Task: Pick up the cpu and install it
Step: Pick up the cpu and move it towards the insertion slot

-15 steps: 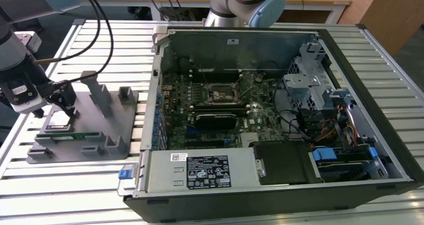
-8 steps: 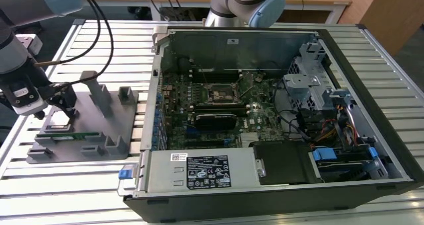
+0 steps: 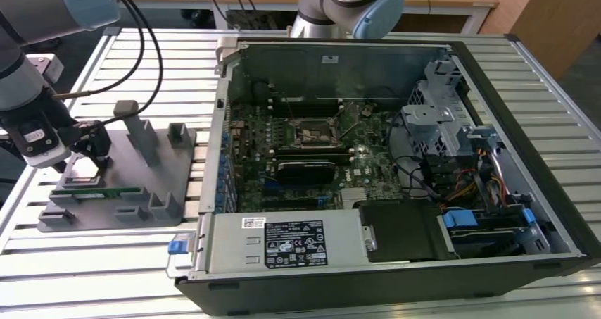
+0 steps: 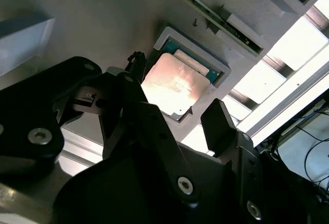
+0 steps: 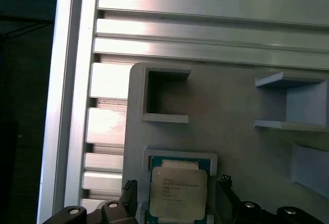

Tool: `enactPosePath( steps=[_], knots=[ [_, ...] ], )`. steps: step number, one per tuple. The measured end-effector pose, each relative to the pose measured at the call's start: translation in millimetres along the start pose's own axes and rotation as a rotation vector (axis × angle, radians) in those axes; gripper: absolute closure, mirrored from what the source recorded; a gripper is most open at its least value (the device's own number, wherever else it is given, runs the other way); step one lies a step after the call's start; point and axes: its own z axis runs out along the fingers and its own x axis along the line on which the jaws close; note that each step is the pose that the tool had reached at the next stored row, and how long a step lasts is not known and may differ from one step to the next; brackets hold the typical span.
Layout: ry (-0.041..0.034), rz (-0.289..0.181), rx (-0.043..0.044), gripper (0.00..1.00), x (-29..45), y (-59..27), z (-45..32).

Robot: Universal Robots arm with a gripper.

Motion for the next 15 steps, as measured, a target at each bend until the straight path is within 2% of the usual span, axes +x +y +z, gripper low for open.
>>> enactPosePath(
  steps=[10, 12, 13, 15],
  knots=[
    [0.0000, 0.002, 0.0001, 0.29, 0.0, -0.1, 3.5],
    [0.0000, 0.003, 0.0000, 0.31, 0.0, -0.1, 3.6],
    [0.0000, 0.003, 0.0003, 0.38, 0.0, -0.1, 3.6],
    [-0.0001, 0.004, 0.0007, 0.38, 0.0, -0.1, 3.7]
  ],
)
